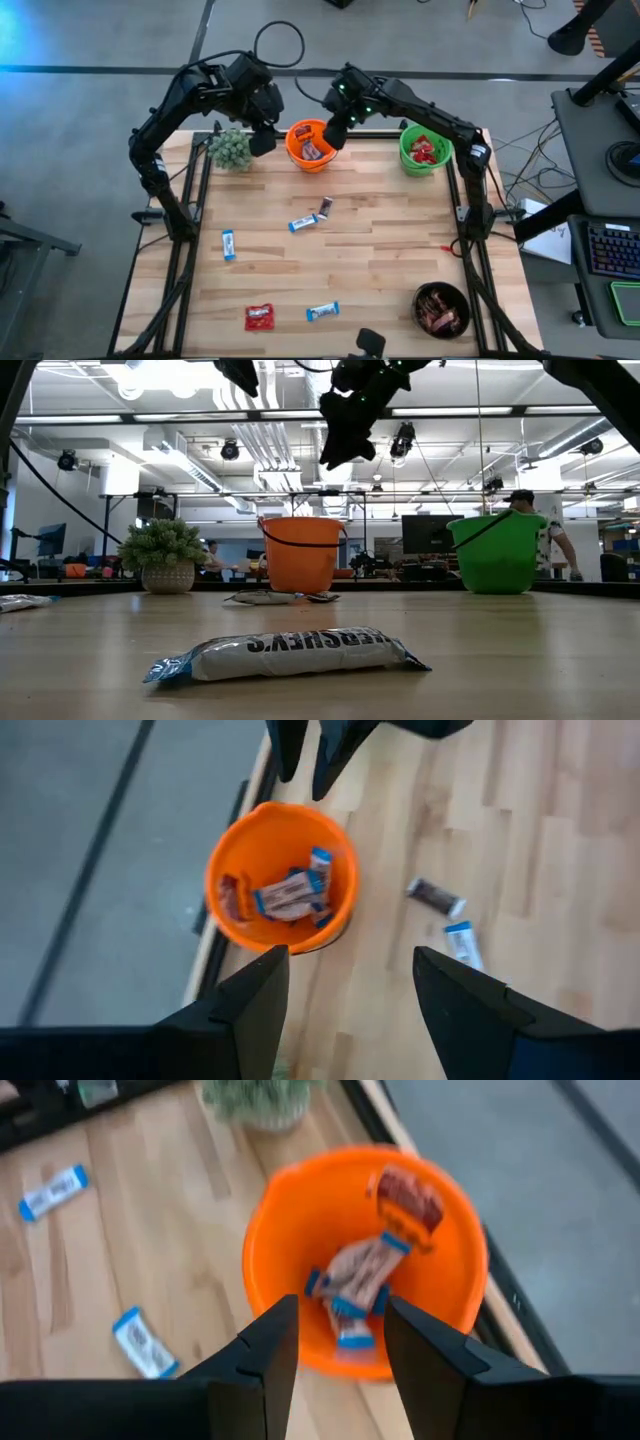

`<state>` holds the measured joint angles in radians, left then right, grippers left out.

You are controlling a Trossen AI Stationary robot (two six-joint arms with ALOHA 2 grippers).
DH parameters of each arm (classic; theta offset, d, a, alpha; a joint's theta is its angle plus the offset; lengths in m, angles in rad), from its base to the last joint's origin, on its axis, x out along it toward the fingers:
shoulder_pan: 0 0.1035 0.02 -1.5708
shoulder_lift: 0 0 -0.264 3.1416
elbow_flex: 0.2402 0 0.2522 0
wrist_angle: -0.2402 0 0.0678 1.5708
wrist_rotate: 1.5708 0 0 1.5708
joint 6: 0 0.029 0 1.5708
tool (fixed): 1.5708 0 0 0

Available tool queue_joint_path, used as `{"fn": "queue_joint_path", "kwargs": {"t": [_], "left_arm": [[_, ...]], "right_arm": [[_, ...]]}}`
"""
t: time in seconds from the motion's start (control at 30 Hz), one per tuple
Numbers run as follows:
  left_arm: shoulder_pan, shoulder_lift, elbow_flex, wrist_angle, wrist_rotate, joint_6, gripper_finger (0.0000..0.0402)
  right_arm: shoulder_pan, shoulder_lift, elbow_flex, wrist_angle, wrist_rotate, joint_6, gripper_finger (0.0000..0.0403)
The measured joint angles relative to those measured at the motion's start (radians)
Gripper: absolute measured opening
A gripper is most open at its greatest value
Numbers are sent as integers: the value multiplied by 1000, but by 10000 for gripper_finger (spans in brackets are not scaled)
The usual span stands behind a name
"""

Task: Sort candy
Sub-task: Put the red candy into the green bucket

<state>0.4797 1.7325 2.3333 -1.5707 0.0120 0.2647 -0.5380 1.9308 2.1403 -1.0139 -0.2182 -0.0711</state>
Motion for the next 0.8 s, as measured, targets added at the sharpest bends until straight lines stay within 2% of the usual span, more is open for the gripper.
{"fn": "queue_joint_path", "kwargs": {"t": [0.1,0.27,0.67,0.8], "left_arm": [[-2,-1,-6,0,35,-35,197],[-13,-1,-59,-1,35,-78,197],[-55,-1,-156,1,35,-234,211],[-82,-1,-232,-1,84,-241,215]], "right_arm": [[4,-3,0,-64,0,-5,131],[6,-23,0,-148,3,-22,128],[6,-147,0,-165,17,-54,157],[5,-190,0,-176,20,-58,160]]}}
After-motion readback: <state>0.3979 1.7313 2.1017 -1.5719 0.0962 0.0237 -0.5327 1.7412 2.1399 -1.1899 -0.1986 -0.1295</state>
